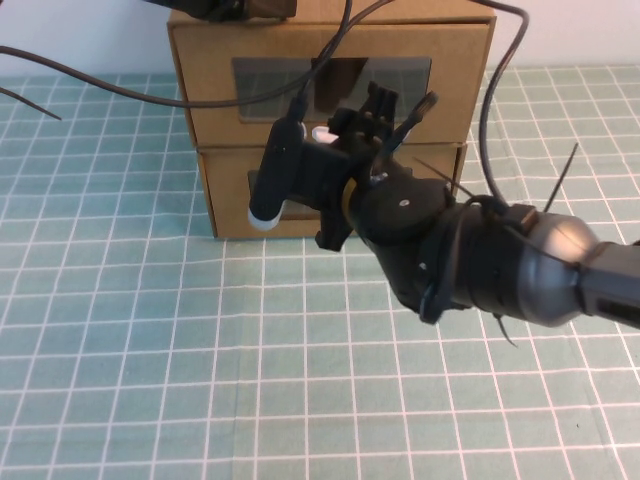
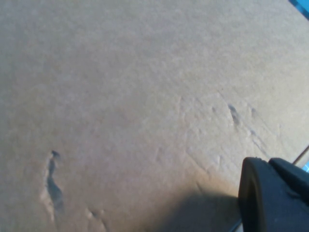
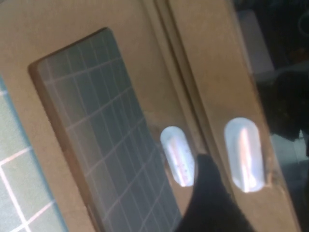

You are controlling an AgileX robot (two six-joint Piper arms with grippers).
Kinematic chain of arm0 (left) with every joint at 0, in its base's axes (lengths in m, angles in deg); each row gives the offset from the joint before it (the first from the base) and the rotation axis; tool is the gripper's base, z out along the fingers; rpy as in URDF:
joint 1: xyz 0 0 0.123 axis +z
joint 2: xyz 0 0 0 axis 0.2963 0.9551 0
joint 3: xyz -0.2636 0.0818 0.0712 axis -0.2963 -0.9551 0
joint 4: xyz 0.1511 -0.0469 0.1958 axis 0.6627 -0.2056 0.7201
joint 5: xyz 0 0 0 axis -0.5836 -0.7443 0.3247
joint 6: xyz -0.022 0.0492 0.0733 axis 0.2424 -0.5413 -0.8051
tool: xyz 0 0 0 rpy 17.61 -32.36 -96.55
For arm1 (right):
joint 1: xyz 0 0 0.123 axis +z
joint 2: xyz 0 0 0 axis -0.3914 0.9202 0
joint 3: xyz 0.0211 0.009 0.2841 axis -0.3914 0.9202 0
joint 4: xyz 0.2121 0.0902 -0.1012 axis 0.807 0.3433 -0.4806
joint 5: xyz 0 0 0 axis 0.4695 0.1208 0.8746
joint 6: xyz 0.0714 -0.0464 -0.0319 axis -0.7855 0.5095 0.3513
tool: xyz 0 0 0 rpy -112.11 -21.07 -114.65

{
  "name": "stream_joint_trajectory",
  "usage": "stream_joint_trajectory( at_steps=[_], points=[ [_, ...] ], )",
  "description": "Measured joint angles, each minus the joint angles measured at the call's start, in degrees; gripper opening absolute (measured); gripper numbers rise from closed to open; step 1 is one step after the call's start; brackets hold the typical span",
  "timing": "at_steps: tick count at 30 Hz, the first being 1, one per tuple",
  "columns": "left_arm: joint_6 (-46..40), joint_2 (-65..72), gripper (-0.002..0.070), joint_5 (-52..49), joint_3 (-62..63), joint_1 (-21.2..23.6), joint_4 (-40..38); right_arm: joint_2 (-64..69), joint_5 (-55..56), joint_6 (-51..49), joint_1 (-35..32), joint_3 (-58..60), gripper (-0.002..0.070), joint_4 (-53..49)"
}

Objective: Open the shoe box
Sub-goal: 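Pull the top drawer of the cardboard box fully open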

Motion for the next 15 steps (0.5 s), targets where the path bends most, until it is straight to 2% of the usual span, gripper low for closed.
stream_joint_trajectory(
  at_steps=[7, 10, 12, 15],
  points=[
    [0.0, 0.0, -0.0005, -0.5, 0.0, 0.0, -0.1, 4.5, -0.6, 0.1, -1.3, -4.4, 0.0364, 0.0],
    [0.0, 0.0, -0.0005, -0.8, 0.0, 0.0, -0.2, 6.2, -0.6, 0.1, -1.8, -6.3, 0.0333, 0.0],
    [0.0, 0.0, -0.0005, -1.0, 0.0, 0.0, -0.2, 7.0, -1.0, 0.1, -1.9, -6.9, 0.0278, -0.3],
    [0.0, 0.0, -0.0005, -1.0, 0.1, 0.0, -0.2, 7.1, -1.5, 0.1, -2.2, -7.4, 0.0123, -0.8]
  ],
)
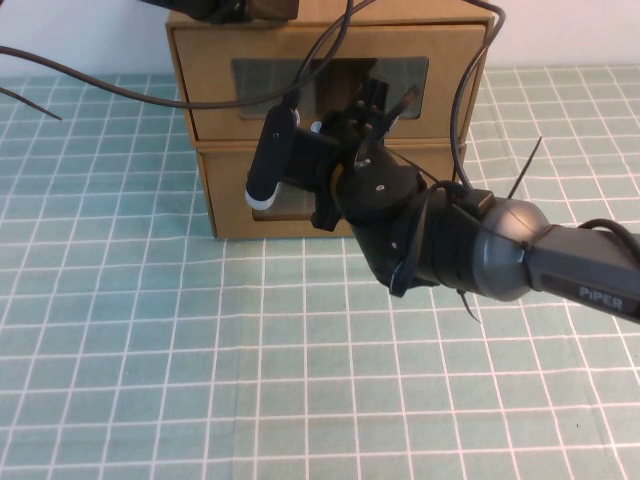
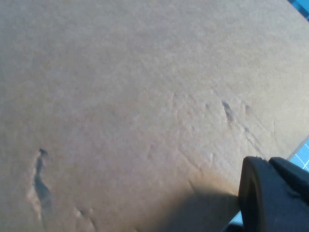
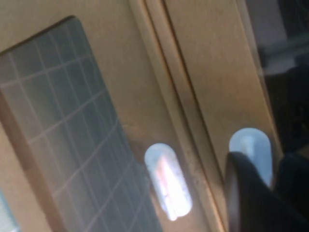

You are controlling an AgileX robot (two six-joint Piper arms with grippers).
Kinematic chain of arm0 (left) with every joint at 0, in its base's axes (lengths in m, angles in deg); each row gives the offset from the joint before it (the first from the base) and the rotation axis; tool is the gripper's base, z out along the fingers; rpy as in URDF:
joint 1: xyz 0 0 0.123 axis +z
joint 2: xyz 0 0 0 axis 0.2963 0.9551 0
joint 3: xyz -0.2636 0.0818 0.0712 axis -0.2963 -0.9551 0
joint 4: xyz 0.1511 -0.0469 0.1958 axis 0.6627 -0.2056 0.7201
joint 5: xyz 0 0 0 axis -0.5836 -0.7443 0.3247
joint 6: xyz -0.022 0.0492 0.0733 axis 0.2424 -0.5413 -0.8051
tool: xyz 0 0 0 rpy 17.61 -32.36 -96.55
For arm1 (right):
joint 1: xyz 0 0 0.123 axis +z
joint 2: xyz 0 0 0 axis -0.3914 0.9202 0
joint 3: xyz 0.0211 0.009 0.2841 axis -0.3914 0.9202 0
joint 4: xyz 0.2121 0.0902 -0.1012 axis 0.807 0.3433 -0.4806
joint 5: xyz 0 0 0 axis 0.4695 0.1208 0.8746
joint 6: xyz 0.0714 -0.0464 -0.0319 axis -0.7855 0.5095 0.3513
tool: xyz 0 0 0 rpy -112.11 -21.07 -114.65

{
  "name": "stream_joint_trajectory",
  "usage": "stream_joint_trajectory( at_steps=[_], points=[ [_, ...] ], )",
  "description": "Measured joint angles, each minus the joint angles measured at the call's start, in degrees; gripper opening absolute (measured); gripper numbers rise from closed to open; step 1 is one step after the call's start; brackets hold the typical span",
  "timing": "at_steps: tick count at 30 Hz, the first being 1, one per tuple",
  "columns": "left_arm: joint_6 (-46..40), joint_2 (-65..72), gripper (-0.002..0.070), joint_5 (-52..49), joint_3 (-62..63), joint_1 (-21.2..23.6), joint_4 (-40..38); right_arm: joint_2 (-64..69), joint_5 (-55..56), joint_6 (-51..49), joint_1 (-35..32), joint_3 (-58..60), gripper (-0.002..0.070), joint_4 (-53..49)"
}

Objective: Open the shoe box
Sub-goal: 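Pull the top drawer of the cardboard box fully open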

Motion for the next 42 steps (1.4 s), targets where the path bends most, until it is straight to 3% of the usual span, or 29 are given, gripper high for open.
stream_joint_trajectory(
  at_steps=[3, 6, 21, 36, 42],
  points=[
    [0.0, 0.0, -0.0005, 0.1, 0.0, 0.0, 0.2, 0.2, 0.2, 0.1, 0.0, 0.0, 0.0043, 0.2],
    [0.0, 0.5, -0.0005, 0.0, 0.2, 0.0, 0.1, 0.3, 0.1, 0.3, 0.0, 0.0, 0.0021, 0.1],
    [0.1, 1.1, -0.0005, 0.3, 0.4, 0.0, -0.4, -0.8, -5.5, 1.7, 3.8, 0.3, 0.0015, 4.9],
    [0.2, 1.2, -0.0005, 0.8, 0.4, -0.1, -0.4, -15.8, -9.9, 5.1, 14.4, 17.8, 0.0015, 17.2],
    [0.2, 1.3, -0.0005, 0.8, 0.4, -0.1, -0.7, -16.1, -10.9, 5.2, 15.0, 18.5, 0.0015, 18.7]
  ],
)
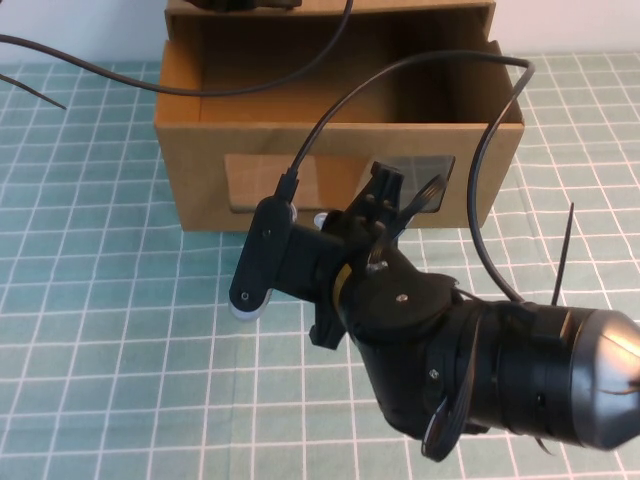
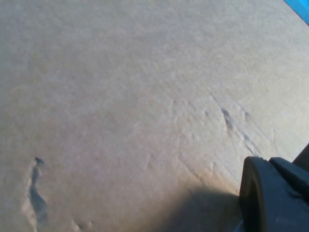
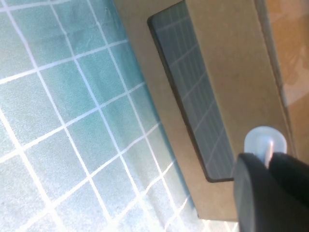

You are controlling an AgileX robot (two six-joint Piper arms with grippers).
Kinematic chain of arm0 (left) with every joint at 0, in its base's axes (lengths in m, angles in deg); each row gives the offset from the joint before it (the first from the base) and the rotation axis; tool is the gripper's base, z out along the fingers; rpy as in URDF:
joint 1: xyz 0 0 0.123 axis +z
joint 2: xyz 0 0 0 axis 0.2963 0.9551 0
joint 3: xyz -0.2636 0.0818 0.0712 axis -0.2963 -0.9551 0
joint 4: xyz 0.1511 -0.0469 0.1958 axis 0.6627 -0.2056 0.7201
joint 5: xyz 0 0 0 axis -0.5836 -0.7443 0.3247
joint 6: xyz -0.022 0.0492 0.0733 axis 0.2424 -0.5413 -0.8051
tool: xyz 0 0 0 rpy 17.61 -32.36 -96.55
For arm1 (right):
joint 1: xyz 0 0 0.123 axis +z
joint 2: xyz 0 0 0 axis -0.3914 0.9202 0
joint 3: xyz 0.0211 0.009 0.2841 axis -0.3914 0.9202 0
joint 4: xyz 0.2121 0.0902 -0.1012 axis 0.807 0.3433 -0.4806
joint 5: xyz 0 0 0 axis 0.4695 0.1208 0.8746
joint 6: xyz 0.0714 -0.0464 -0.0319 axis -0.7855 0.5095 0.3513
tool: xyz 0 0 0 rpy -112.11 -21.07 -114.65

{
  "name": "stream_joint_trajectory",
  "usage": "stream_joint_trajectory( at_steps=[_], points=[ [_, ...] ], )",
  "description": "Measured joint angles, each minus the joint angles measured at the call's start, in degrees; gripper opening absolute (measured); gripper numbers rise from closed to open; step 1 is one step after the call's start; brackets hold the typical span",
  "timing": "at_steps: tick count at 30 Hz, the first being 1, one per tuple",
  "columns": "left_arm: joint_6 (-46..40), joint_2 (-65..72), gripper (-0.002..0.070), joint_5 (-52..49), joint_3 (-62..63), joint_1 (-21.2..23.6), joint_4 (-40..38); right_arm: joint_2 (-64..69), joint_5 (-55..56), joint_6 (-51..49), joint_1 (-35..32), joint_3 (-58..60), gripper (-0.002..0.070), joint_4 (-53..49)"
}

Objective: Open the shoe box
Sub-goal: 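Pull the top drawer of the cardboard box fully open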

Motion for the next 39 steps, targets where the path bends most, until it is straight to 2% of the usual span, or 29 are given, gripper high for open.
stream_joint_trajectory(
  at_steps=[11, 13, 19, 22, 26, 33, 36, 39],
  points=[
    [1.0, 0.0, -0.0005, 0.0, 0.0, 0.0, -0.1, 0.0, -0.1, 0.2, 0.0, 0.0, 0.0023, 3.8],
    [1.0, 0.0, -0.0005, 0.0, 0.0, 0.0, -0.1, -0.1, -0.1, 0.2, 0.0, 0.0, 0.0059, 4.9],
    [1.1, 0.0, -0.0005, 0.0, 0.0, 0.0, -0.5, -2.9, 1.5, 1.3, 0.0, 0.4, 0.0267, 11.0],
    [1.2, 0.3, -0.0005, -1.0, 1.1, 0.0, -1.3, -6.4, 5.7, 4.8, 0.3, 0.4, 0.0293, 18.3],
    [1.3, 1.1, -0.0005, -5.1, 5.2, 0.0, -0.1, -11.9, 8.2, 8.7, 1.6, 0.4, 0.03, 26.4],
    [6.0, -3.8, -0.0005, -10.3, 10.9, 0.0, 7.7, -21.2, 7.2, 9.4, 2.2, 0.4, 0.0298, 29.1],
    [6.7, -8.5, -0.0005, -11.3, 11.3, 0.0, 10.9, -25.3, 5.8, 9.4, 2.2, 0.4, 0.0261, 29.1],
    [7.4, -12.5, -0.0005, -13.0, 11.3, 0.0, 13.4, -28.8, 2.3, 9.5, 2.2, 0.4, 0.0176, 29.1]
  ],
)
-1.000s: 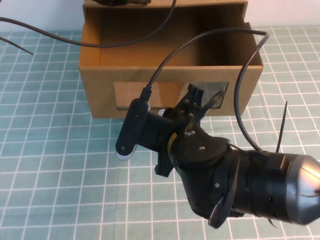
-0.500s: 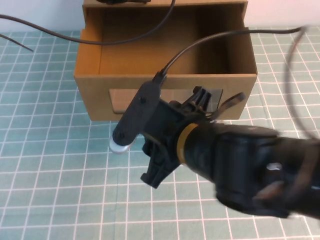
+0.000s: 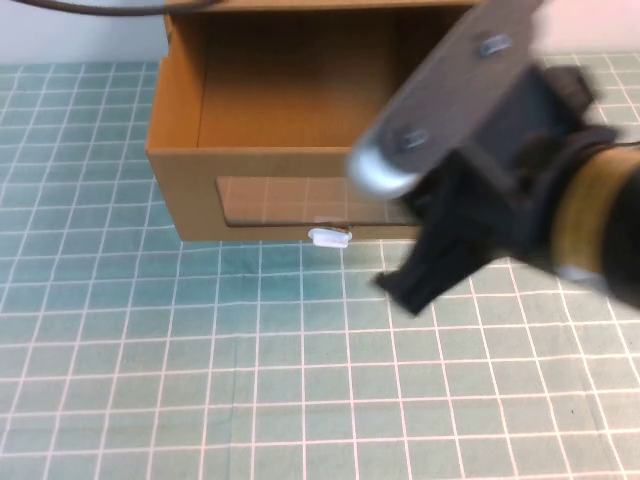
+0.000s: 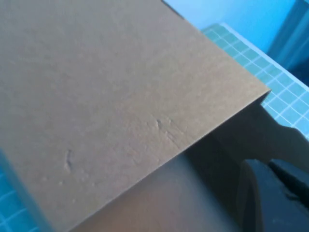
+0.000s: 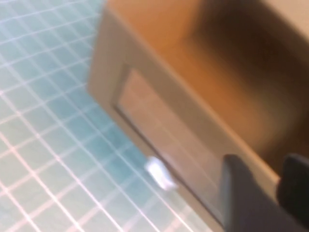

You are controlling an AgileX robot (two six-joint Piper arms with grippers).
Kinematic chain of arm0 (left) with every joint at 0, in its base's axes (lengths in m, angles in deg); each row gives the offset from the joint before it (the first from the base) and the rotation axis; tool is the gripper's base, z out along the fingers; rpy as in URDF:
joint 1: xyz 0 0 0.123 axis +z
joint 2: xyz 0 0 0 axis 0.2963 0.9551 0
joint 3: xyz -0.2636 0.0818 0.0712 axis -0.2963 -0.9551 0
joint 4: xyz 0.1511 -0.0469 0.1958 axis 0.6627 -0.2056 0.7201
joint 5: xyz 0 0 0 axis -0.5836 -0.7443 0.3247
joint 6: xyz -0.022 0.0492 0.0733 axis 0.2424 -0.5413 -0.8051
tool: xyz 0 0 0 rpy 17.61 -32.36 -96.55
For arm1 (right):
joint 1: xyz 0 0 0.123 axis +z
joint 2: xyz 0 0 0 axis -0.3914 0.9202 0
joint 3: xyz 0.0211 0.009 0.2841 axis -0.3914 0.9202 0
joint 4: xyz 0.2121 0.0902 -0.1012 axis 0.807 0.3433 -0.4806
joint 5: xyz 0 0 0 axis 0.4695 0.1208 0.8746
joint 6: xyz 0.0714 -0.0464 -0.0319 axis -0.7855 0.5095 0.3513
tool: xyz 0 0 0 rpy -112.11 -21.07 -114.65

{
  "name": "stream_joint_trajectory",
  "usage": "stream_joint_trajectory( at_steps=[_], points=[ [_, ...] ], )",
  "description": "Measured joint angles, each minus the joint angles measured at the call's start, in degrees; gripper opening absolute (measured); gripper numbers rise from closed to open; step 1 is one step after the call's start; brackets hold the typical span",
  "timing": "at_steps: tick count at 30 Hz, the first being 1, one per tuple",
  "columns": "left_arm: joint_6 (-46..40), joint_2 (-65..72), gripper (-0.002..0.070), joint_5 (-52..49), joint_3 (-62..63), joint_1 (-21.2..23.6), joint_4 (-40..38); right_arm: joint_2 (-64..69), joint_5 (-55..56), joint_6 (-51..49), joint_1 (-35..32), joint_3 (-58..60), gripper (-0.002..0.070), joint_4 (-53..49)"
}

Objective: Open the shoe box
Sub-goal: 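Pull the top drawer of the cardboard box fully open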

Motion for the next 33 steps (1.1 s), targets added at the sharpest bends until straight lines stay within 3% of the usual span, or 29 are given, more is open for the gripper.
stream_joint_trajectory(
  at_steps=[4, 11, 17, 24, 29, 33],
  points=[
    [1.0, -5.3, -0.0005, -0.7, -0.8, 0.0, 2.6, -3.9, -8.2, 0.5, 0.0, 0.0, 0.0029, -1.6],
    [1.3, -17.0, -0.0005, -0.8, -10.6, 0.0, 5.8, -10.0, -22.6, 2.9, -1.1, 1.6, -0.0009, -3.5],
    [1.3, -32.2, -0.0005, 5.2, -30.0, 0.0, 9.7, -23.5, -19.4, 1.5, -2.9, 12.7, -0.0011, 0.4],
    [1.5, -55.1, -0.0005, 18.0, -60.7, 0.0, 12.5, -41.9, -12.8, -11.7, -3.0, 28.3, -0.0013, 3.3],
    [1.6, -69.1, -0.0005, 28.5, -78.8, 0.0, 12.5, -48.5, -5.0, -14.2, -3.0, 35.6, -0.0013, 3.4],
    [1.6, -76.0, -0.0005, 30.9, -88.2, 0.0, 12.7, -49.6, -5.1, -14.5, -3.0, 36.7, -0.0013, 2.9]
  ],
)
